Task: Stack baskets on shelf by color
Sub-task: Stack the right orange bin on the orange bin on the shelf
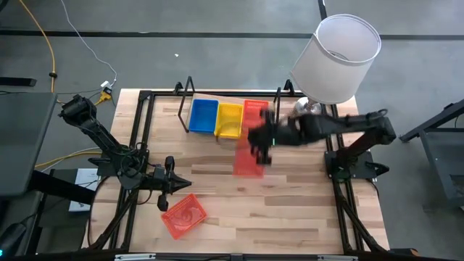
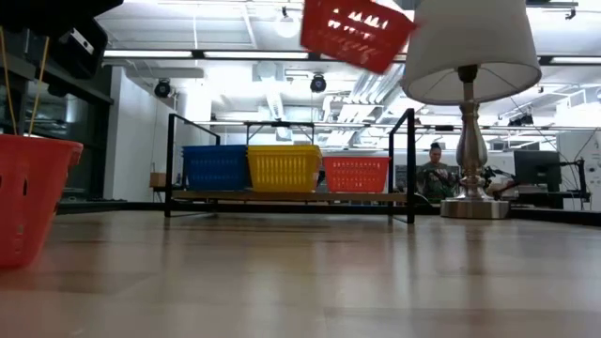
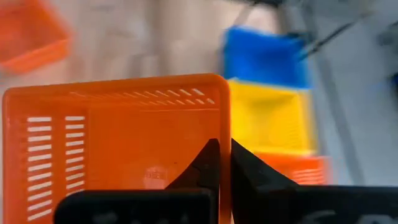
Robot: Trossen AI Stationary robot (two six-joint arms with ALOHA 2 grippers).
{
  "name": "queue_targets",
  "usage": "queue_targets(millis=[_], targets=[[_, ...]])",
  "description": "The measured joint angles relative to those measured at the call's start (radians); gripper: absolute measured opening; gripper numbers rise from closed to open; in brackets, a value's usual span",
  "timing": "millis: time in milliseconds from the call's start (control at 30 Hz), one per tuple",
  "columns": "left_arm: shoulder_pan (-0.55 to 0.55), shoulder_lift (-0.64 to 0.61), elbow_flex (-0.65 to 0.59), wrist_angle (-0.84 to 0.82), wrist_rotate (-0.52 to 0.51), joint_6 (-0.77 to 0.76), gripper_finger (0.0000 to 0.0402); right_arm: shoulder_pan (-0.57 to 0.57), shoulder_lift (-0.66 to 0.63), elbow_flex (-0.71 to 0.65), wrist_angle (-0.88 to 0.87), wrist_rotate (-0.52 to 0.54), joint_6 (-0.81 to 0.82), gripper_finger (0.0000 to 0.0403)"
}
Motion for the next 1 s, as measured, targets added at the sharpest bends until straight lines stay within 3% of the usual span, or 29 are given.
queue_targets(millis=[233, 400, 633, 1000], targets=[[0.000, 0.000, 0.000, 0.000, -0.002, 0.000, 0.0000, -0.263, 0.004, 0.092, -0.007, 0.045, -0.334, 0.0001], [0.000, 0.000, 0.000, 0.000, -0.003, 0.000, 0.0000, -0.386, 0.028, 0.093, -0.005, 0.041, -0.445, 0.0000], [0.000, 0.000, 0.000, -0.003, -0.005, 0.000, 0.0000, -0.435, 0.129, 0.093, 0.018, 0.027, -0.632, 0.0000], [0.000, 0.000, 0.000, -0.008, 0.003, 0.000, 0.0000, -0.483, 0.194, 0.092, 0.023, -0.006, -0.643, 0.0000]])
